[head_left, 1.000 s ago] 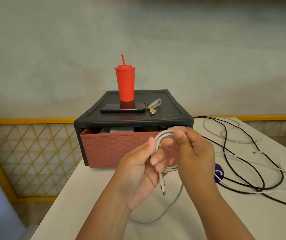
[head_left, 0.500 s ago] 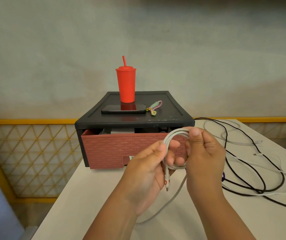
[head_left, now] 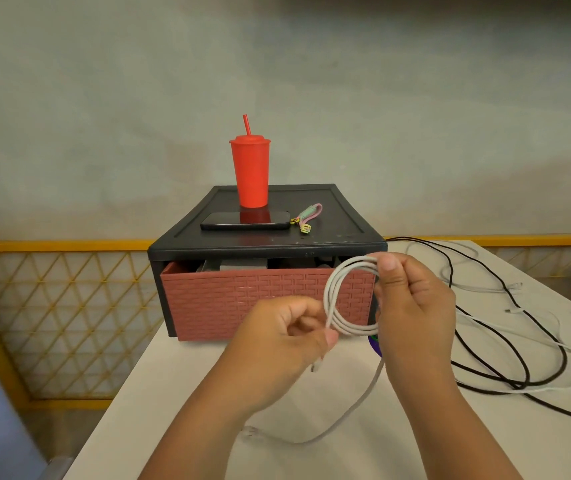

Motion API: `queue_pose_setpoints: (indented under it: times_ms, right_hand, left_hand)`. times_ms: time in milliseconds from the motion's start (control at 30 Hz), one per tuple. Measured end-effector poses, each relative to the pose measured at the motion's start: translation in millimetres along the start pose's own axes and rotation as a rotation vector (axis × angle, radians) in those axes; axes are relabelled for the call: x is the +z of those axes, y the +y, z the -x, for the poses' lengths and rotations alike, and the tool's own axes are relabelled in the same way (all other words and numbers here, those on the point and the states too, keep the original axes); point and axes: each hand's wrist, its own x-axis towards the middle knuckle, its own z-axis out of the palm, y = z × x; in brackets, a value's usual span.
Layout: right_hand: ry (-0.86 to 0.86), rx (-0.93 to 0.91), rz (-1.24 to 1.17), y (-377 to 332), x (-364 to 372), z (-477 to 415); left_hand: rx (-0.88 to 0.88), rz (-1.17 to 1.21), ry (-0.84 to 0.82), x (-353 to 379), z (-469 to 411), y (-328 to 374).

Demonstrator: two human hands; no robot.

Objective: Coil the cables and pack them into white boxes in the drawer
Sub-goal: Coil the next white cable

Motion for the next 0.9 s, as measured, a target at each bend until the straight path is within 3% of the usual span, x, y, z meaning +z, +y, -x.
queue_pose_setpoints:
  times_ms: [133, 233, 400, 500, 633, 767, 900]
  right_hand:
    - [-0.071, 0.047, 0.013, -2.4, -2.1, -2.2]
    - [-0.080, 0.196, -0.189, -5.8, 2.6, -0.8]
    - [-0.047, 0.190, -0.333, -7.9, 7.0, 3.0]
    - [-0.018, 0.176, -0.404, -10.2, 5.2, 4.4]
    - [0.002, 0.130, -0.408, -9.8, 7.0, 7.4]
    - [-0.114, 0.179, -0.497, -17.3, 8.8, 10.5]
    - [-0.145, 0.202, -0.527, -23.0, 3.7, 6.7]
  left_hand:
    - [0.080, -0.291, 0.295, -5.5, 0.8, 0.7]
    - [0.176, -0.268, 0.405, 1.7, -2.3, -0.5]
    - [0.044, 0.521, 0.194, 22.9, 1.5, 16.0]
    - [0.018, 0.809, 0.078, 26.8, 4.5, 22.0]
    - [0.106, 0.709, 0.083, 33.4, 5.7, 19.9]
    - [0.110, 0.625, 0.128, 33.1, 3.3, 13.1]
    - [0.128, 0.655, -0.082, 22.2, 4.4, 14.3]
